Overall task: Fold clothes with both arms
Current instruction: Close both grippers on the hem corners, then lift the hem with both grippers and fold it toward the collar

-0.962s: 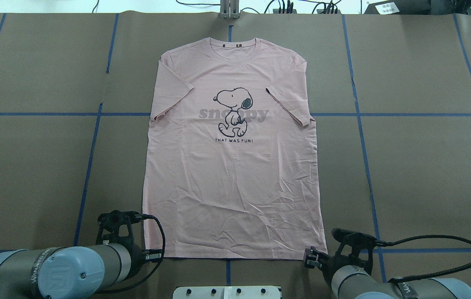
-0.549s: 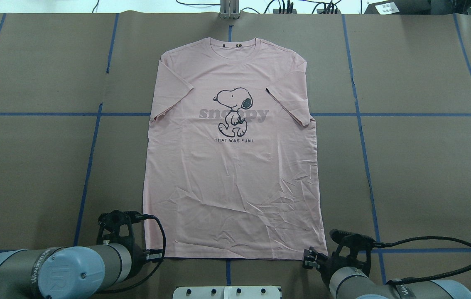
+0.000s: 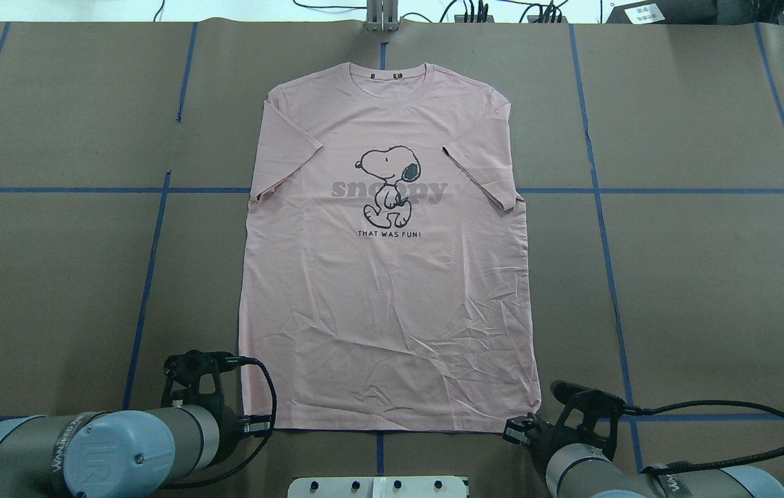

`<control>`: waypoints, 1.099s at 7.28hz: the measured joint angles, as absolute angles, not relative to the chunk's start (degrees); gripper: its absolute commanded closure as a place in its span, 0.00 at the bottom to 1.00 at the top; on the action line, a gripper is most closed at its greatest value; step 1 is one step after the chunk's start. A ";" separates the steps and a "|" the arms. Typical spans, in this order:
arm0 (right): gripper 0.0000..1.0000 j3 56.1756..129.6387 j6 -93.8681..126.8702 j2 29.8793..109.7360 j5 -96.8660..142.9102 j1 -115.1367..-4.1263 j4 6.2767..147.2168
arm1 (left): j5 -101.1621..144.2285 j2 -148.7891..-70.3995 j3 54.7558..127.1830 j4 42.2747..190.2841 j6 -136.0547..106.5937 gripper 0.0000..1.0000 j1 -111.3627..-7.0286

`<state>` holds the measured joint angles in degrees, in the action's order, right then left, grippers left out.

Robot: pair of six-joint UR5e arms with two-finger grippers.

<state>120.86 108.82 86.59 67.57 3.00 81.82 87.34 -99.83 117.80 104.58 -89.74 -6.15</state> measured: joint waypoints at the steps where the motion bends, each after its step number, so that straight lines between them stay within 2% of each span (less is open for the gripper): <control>1: 1.00 121.17 108.79 86.62 67.69 2.90 81.85 | 87.33 -99.84 117.83 104.57 -89.74 1.00 -6.16; 3: 1.00 123.17 108.15 87.18 68.05 2.41 81.96 | 87.49 -99.77 119.45 104.34 -89.65 1.00 -6.43; 4: 1.00 126.54 106.47 87.69 68.64 1.89 83.24 | 87.69 -99.71 122.32 102.90 -89.41 1.00 -6.68; 6: 1.00 138.32 103.00 87.52 73.32 -0.30 93.39 | 89.44 -101.16 131.95 93.58 -88.95 1.00 -7.21; 8: 1.00 151.01 101.72 81.43 82.10 -4.37 109.40 | 95.68 -106.36 143.80 78.89 -88.70 1.00 -11.80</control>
